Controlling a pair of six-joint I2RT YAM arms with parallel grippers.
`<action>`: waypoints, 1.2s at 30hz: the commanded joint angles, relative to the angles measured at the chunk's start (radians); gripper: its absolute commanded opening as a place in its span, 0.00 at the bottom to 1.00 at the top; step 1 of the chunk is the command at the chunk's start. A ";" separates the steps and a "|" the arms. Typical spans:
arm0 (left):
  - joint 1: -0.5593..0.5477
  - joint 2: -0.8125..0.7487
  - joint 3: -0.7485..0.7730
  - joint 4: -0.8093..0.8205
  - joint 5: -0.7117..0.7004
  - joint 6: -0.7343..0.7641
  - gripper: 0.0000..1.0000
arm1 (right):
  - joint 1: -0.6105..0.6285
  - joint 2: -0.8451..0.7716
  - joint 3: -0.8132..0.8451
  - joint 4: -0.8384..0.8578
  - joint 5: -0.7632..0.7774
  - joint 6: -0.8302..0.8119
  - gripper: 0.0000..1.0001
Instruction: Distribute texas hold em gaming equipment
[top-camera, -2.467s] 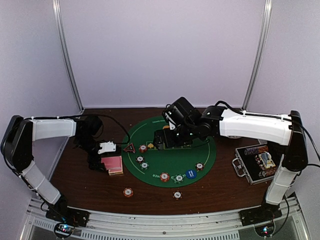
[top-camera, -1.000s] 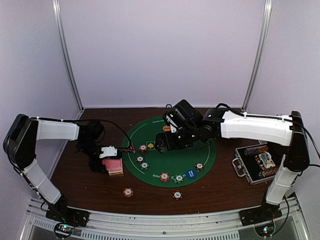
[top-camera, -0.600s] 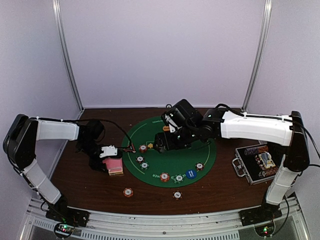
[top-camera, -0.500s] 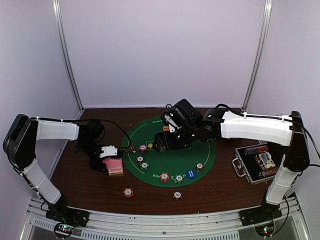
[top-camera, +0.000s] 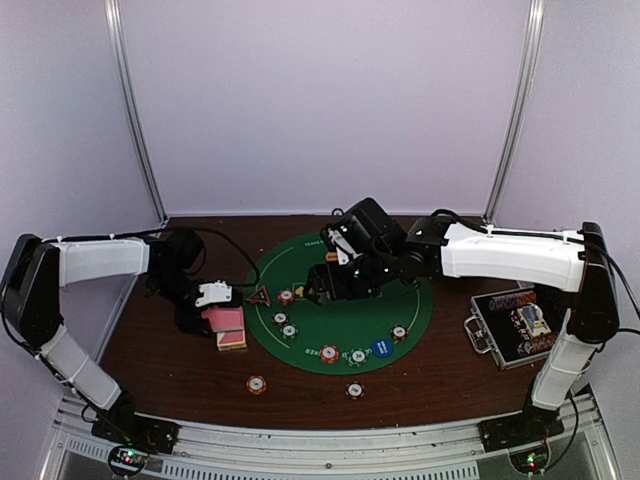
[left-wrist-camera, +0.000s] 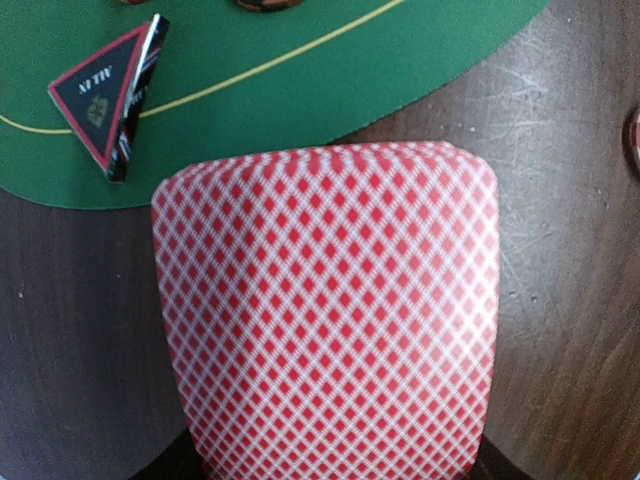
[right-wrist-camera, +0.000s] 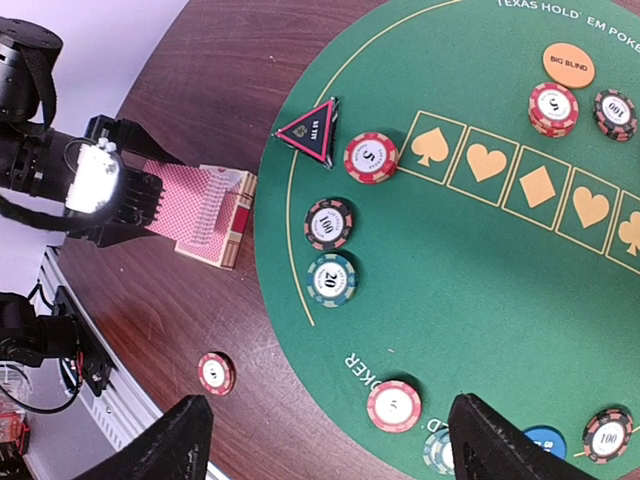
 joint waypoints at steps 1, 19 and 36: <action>-0.005 -0.064 0.060 -0.065 0.056 -0.022 0.00 | -0.015 -0.005 -0.016 0.068 -0.056 0.037 0.85; -0.115 -0.220 0.185 -0.263 0.072 -0.139 0.00 | -0.034 0.288 0.152 0.485 -0.544 0.261 0.89; -0.180 -0.186 0.279 -0.290 0.042 -0.159 0.00 | -0.047 0.454 0.179 0.857 -0.731 0.517 0.77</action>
